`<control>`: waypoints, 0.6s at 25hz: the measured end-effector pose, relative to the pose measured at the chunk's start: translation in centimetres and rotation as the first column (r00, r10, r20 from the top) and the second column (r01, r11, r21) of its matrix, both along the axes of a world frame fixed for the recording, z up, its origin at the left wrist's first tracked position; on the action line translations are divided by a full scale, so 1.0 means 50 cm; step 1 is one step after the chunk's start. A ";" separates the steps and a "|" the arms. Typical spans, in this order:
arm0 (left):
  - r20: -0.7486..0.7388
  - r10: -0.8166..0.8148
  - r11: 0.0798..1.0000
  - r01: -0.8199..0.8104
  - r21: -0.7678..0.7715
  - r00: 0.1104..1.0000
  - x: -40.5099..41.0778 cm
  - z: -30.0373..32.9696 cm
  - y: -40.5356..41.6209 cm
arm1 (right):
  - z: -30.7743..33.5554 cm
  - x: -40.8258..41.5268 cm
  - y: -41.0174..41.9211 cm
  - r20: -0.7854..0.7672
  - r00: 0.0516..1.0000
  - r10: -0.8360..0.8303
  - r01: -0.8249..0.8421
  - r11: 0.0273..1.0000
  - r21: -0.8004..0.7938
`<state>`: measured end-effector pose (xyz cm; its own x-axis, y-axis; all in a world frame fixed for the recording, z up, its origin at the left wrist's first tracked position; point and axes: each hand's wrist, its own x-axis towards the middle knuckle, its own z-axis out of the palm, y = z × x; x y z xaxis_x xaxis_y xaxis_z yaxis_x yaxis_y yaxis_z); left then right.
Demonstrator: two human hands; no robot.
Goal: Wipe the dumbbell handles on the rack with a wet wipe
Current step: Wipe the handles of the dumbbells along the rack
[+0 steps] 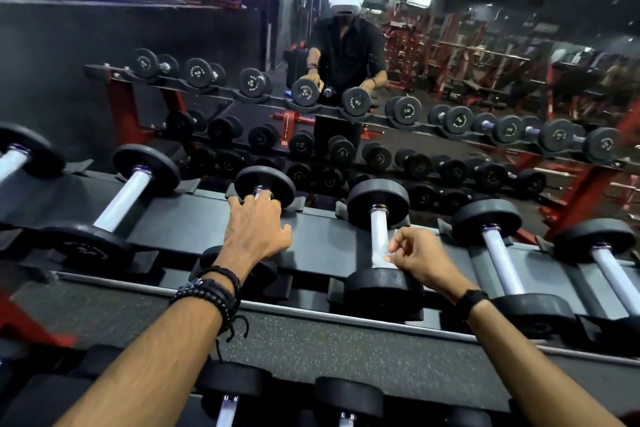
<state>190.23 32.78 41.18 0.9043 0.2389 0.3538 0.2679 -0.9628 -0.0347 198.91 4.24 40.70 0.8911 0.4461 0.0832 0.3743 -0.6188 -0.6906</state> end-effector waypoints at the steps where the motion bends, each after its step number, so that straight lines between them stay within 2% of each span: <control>1: 0.002 -0.001 1.000 0.001 -0.007 1.000 -0.001 0.000 -0.001 | 0.004 0.001 -0.003 -0.040 0.999 0.029 -0.029 1.000 0.004; 4: 0.004 -0.002 1.000 0.002 0.003 1.000 0.000 0.002 -0.003 | 0.033 -0.001 -0.013 -0.263 0.961 0.088 -0.093 0.996 -0.005; 5: -0.001 0.001 1.000 -0.001 0.012 1.000 0.000 0.001 -0.003 | 0.042 -0.004 -0.010 -0.285 0.953 0.101 -0.122 0.991 -0.056; 6: -0.003 0.003 1.000 -0.003 0.017 1.000 0.000 0.002 -0.003 | 0.045 -0.004 -0.003 -0.243 0.964 0.105 -0.141 0.981 -0.136; 8: -0.005 0.007 1.000 -0.007 0.023 1.000 0.001 0.003 -0.002 | 0.048 0.002 0.022 -0.049 0.996 0.070 -0.079 0.969 -0.235; 9: -0.005 0.010 1.000 -0.010 0.027 1.000 0.000 0.003 -0.002 | 0.047 0.010 0.036 0.073 0.997 0.021 -0.005 0.976 -0.216; 11: -0.007 0.008 1.000 -0.008 0.026 1.000 0.000 0.003 -0.002 | 0.041 0.036 0.065 0.267 0.953 -0.141 0.163 0.985 -0.062; 13: -0.013 0.001 1.000 -0.001 0.004 1.000 -0.001 0.005 -0.004 | 0.042 0.060 0.089 0.320 0.904 -0.282 0.270 0.959 0.083; 15: -0.001 0.006 1.000 -0.006 -0.014 1.000 -0.003 0.006 -0.001 | 0.037 0.053 0.098 0.343 0.865 -0.366 0.364 0.929 0.073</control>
